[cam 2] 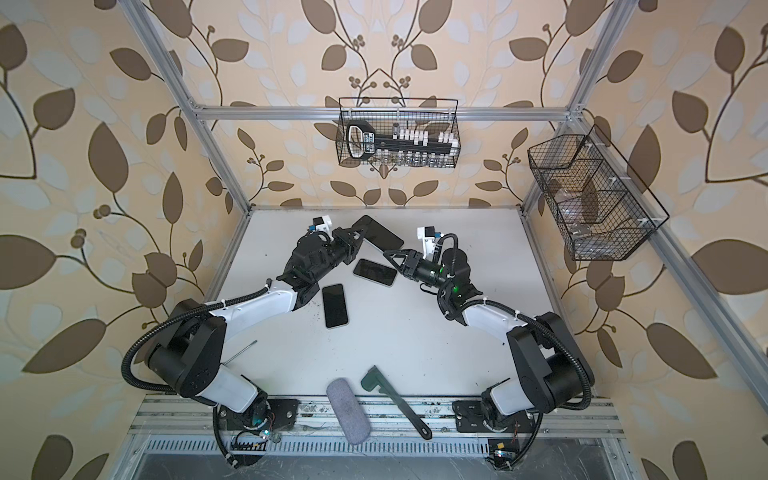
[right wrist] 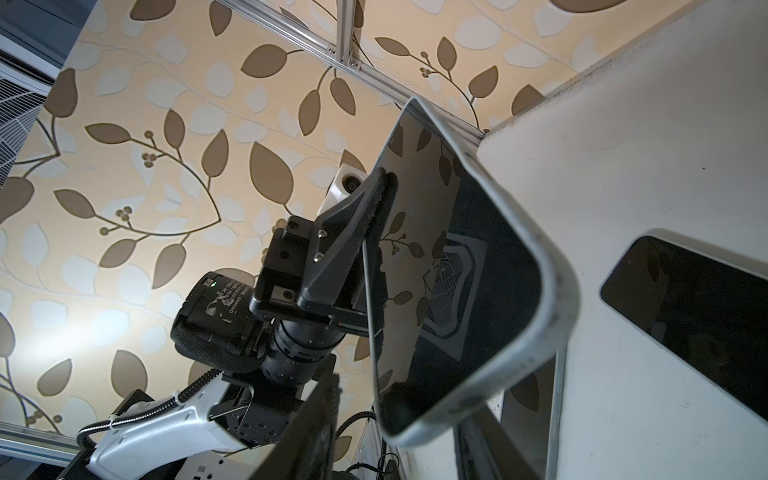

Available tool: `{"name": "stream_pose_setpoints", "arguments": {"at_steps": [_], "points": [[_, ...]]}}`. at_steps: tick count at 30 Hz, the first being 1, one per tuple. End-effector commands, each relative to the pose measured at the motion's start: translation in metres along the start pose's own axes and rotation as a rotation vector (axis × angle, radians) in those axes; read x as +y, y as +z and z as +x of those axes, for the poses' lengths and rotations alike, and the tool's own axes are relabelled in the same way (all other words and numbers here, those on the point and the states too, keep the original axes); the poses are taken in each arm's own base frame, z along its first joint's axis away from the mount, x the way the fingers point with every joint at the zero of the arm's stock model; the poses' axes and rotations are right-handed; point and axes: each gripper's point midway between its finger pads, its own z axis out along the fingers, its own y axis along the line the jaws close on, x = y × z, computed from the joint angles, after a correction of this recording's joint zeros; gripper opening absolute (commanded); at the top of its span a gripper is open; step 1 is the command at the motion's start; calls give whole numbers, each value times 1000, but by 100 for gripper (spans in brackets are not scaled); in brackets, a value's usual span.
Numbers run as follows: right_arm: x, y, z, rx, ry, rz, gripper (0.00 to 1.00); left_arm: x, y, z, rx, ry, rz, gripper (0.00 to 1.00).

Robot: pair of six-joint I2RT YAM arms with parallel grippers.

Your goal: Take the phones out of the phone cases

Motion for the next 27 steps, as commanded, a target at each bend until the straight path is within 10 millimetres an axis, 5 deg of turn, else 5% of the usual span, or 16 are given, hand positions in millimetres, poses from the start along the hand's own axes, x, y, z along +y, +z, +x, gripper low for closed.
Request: {"name": "stream_pose_setpoints", "arguments": {"at_steps": [1,27], "points": [[16,7,-6,-2,-7,-63,43,-62,0,-2,3,12,189,0],[12,8,1,-3,15,-81,23,-63,0,1,8,-4,203,0]]}}
